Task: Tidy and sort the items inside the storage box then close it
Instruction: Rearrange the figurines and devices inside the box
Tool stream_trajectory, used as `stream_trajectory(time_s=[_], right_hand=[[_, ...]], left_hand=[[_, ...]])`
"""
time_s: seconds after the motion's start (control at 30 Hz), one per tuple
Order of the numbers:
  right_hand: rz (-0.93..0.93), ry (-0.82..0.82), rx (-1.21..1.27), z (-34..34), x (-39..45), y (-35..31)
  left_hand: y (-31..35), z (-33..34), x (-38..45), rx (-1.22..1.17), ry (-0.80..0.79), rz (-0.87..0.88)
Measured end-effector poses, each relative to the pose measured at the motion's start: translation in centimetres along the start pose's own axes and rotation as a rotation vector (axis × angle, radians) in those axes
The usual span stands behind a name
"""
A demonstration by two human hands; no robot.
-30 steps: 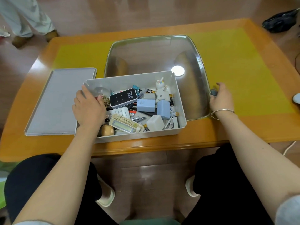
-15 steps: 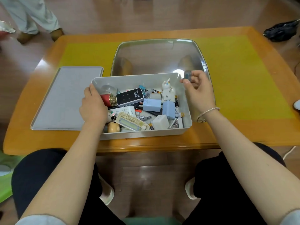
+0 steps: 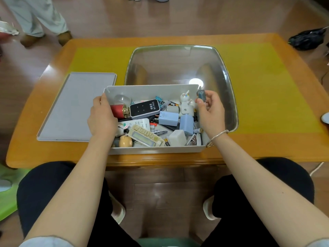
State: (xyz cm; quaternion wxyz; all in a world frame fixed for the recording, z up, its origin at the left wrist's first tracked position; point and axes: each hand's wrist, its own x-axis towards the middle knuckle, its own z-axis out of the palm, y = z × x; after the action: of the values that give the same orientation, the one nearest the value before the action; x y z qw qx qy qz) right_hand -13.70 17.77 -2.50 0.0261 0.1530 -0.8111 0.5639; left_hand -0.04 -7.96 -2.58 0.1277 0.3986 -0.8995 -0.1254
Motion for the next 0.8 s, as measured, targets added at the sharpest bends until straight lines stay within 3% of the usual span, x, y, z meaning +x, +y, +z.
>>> stream_trajectory(time_s=[0.13,0.23,0.33,0.43,0.53,0.8], right_hand=[[-0.005,0.043,-0.066,0.1,0.1,0.5],[-0.040,0.024,-0.111,0.3,0.2,0.5],[-0.054,0.015,-0.142,0.3,0.3,0.6],[-0.090,0.014,-0.149,0.2,0.2,0.7],[-0.105,0.016,-0.140,0.1,0.2,0.8],[-0.089,0.024,-0.162,0.2,0.5,0.9]], left_hand=[[1.5,-0.2,-0.6,0.058,0.061,-0.019],[4.5,-0.1,-1.1,-0.004,0.125,0.187],[8.7,1.0,-1.3,-0.217,-0.088,0.536],[12.4,3.0,-1.3,-0.232,-0.318,0.683],[14.2,5.2,-1.1,-0.122,-0.418,0.742],[15.6,7.3,0.1,-0.030,-0.548,0.667]])
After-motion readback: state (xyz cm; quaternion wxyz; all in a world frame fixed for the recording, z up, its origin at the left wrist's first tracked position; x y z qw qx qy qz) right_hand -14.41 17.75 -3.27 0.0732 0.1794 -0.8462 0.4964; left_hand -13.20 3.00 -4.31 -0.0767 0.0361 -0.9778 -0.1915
